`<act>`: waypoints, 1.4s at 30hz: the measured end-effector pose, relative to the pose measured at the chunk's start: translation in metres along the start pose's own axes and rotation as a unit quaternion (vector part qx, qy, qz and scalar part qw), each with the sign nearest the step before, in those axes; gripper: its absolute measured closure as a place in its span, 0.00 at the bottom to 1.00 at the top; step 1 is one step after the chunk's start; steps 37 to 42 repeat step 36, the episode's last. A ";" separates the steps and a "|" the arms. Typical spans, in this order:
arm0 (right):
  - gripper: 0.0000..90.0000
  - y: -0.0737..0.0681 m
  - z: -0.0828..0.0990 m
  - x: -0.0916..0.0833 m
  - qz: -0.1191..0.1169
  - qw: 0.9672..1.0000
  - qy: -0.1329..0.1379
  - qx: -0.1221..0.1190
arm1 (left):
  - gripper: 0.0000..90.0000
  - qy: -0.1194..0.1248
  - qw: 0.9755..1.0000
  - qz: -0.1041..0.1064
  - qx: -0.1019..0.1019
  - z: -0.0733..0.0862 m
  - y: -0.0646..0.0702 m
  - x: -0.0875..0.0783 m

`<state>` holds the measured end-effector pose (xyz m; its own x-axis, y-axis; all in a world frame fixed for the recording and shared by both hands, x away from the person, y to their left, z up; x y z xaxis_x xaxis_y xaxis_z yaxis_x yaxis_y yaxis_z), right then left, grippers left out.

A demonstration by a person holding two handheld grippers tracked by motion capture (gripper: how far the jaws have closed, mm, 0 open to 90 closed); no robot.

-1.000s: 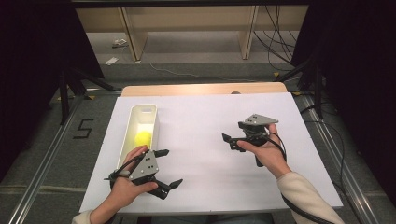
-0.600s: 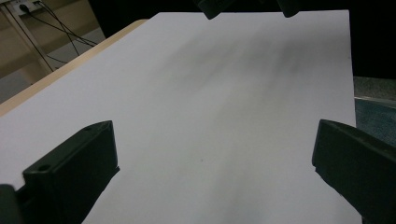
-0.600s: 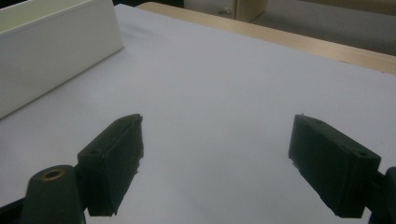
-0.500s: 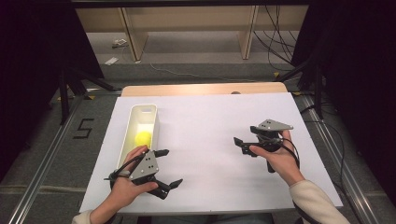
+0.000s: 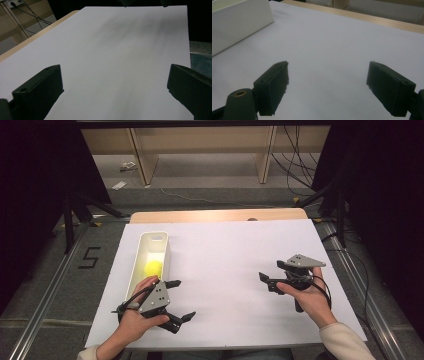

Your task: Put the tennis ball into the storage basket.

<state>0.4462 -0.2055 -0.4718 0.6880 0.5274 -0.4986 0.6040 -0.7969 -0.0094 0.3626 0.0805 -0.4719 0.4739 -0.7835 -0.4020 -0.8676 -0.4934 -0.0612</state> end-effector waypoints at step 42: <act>0.21 -0.004 0.025 -0.020 -0.003 1.000 0.003 0.006 | 0.00 0.003 1.000 0.000 -0.001 -0.002 0.000 -0.001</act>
Point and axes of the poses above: each handheld gripper's, and its own axes: x roughly forward along the jaws, z roughly out of its underside, y roughly to its right, the point moved 9 cm from there along x, roughly forward along the jaws, and after that the axes turned 3 degrees about -x, right-handed, at the moved point
